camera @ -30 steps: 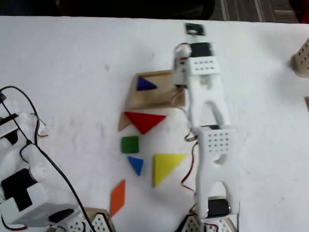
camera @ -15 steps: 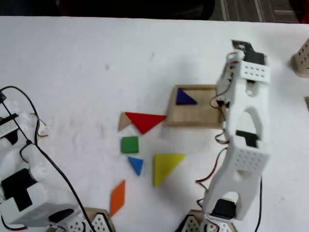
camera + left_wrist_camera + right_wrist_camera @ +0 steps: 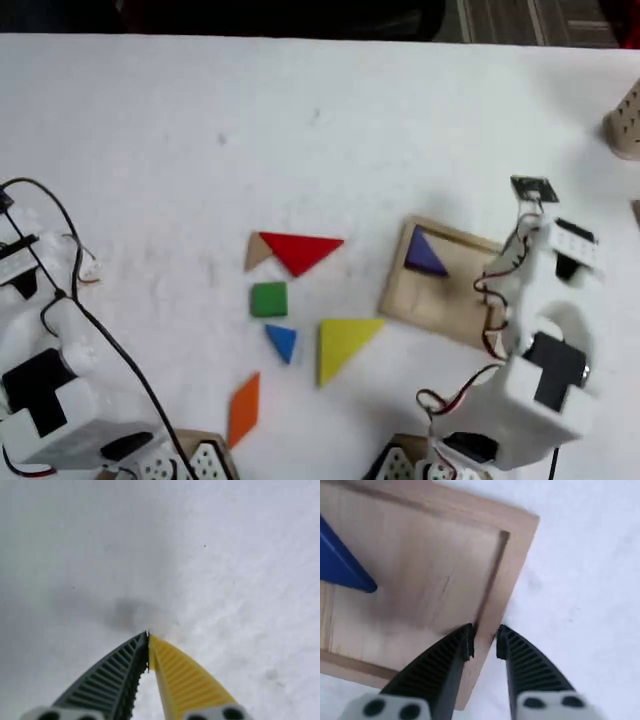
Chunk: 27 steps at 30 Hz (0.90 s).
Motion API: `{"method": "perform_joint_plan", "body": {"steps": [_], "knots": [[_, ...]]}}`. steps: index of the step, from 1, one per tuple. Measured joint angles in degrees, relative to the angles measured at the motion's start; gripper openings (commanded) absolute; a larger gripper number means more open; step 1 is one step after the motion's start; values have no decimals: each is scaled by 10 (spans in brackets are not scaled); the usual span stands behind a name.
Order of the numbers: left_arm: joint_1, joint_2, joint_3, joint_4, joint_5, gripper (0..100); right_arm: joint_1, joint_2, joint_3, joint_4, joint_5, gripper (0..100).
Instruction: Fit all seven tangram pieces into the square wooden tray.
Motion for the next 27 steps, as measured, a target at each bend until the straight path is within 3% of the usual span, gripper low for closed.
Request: {"method": "perform_joint_plan", "body": {"steps": [5,10,11,18,27], "knots": [[0,0,0,0,0,27,40,-54,19,10,33,217],[0,0,0,0,0,27,48,-127,19,83,36,44],[0,0,0,0,0,27,45,-142,18,96,36,9],[0,0,0,0,0,27,-27,-205,17,135,12,19],[0,0,0,0,-22,27,-135,-79,17,-69,-134,19]]}}
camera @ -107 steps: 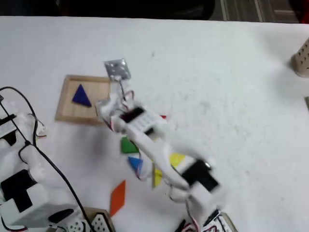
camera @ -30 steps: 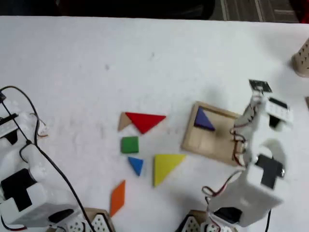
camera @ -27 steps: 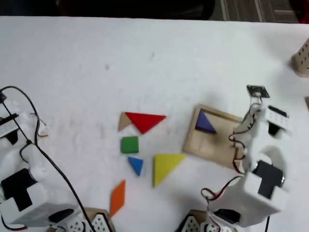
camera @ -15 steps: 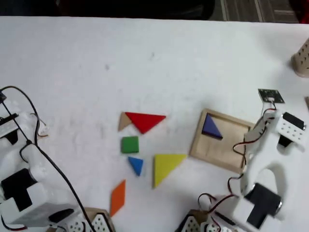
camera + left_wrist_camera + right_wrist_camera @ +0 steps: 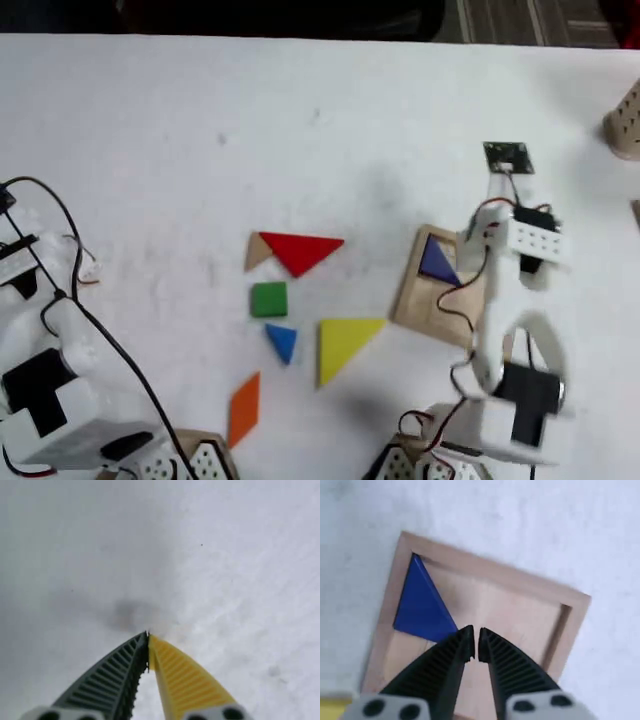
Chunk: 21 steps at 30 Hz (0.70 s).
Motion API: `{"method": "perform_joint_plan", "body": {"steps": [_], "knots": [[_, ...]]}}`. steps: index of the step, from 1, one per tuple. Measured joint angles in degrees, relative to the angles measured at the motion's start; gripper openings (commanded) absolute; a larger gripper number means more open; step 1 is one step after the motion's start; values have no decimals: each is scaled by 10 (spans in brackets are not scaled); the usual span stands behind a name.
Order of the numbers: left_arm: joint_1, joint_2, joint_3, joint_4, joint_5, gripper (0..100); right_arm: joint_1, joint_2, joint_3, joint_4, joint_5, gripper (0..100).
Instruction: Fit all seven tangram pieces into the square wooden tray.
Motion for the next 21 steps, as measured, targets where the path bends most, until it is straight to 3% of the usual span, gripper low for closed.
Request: {"method": "perform_joint_plan", "body": {"steps": [8,21], "knots": [[0,0,0,0,-4,27,-25,116,-41,-58,-11,18],[0,0,0,-13,-4,27,-103,64,-33,90,-11,17]]}}
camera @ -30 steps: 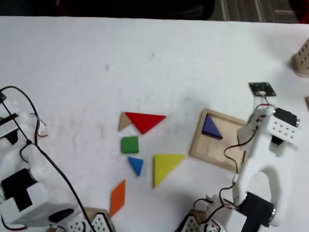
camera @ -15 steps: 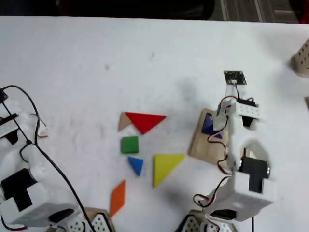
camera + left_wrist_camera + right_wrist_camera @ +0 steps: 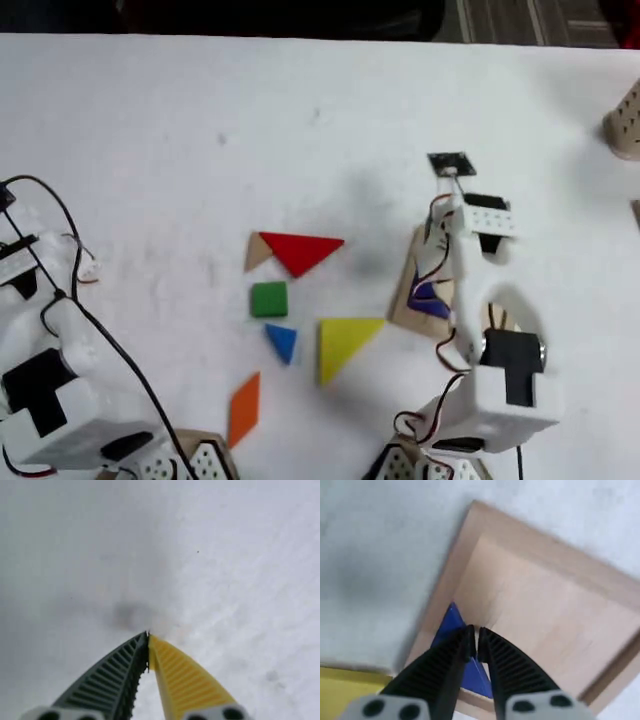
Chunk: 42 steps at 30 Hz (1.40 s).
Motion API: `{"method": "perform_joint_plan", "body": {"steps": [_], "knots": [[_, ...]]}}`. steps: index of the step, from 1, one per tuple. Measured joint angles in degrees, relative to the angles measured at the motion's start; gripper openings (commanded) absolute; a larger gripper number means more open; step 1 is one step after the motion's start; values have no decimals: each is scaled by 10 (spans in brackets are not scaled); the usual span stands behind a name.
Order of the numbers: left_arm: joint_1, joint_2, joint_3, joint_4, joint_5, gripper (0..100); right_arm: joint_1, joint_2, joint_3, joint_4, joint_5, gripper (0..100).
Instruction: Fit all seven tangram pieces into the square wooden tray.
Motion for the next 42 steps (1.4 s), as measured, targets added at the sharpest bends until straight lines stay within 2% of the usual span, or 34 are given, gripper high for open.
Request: {"method": "perform_joint_plan", "body": {"steps": [11,14,20,24,27,30,33,35,38,42], "knots": [[0,0,0,0,0,27,-13,-149,139,4,0,17],[2,0,0,3,-13,27,-1,-214,166,4,-25,18],[67,-34,10,68,-127,26,33,-293,245,-21,-55,18],[127,-135,67,127,-185,28,75,-301,293,-89,-56,18],[174,-244,116,191,-236,29,89,-302,298,-101,-56,19],[211,-351,137,282,-341,82,91,-302,299,-105,-56,19],[238,-435,137,407,-480,150,93,-302,299,-113,-56,19],[258,-466,137,462,-568,158,92,-302,299,-115,-56,19],[284,-471,137,484,-651,130,93,-302,299,-115,-56,19],[363,-411,137,477,-681,46,92,-302,299,-115,-56,19]]}}
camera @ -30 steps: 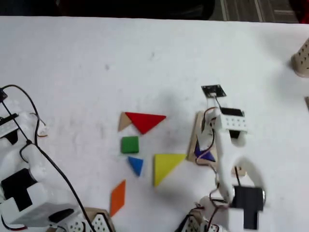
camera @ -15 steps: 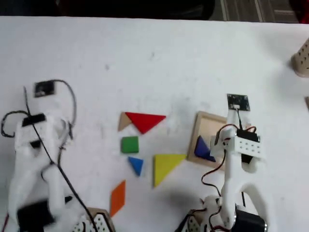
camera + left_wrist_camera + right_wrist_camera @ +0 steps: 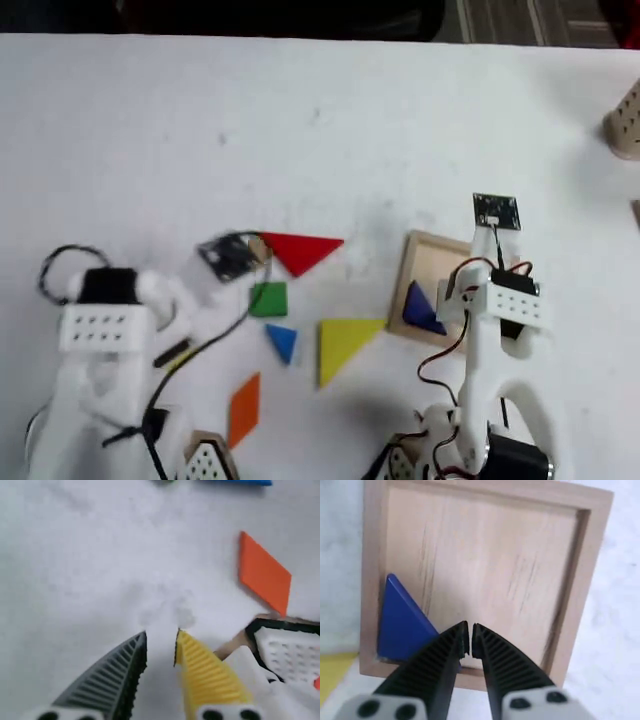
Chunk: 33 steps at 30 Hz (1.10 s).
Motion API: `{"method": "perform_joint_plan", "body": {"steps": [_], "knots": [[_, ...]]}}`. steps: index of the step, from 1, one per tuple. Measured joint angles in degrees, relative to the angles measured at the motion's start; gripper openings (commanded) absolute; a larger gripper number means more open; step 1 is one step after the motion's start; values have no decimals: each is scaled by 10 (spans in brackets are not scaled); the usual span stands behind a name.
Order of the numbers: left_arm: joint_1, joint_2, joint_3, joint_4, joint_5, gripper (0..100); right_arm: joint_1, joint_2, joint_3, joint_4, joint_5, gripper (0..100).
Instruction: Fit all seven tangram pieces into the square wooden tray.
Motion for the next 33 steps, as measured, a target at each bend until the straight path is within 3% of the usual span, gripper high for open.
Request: {"method": "perform_joint_plan", "body": {"steps": [3,6,11,14,18,23,28,33], "knots": [[58,81,0,-45,31,22,1,0,0,0,0,18],[54,148,1,-124,105,25,1,0,0,2,0,18],[-99,170,1,-257,264,28,-16,-47,-13,69,0,18],[-220,173,1,-300,308,50,-69,-107,-41,149,2,20],[-365,173,-4,-317,314,98,-202,-169,-51,209,47,21],[-503,173,-55,-317,315,97,-448,-189,-52,244,104,22],[-544,188,-86,-321,314,97,-673,-182,-52,221,171,101],[-563,299,-166,-321,323,97,-782,-109,-52,169,176,246]]}}
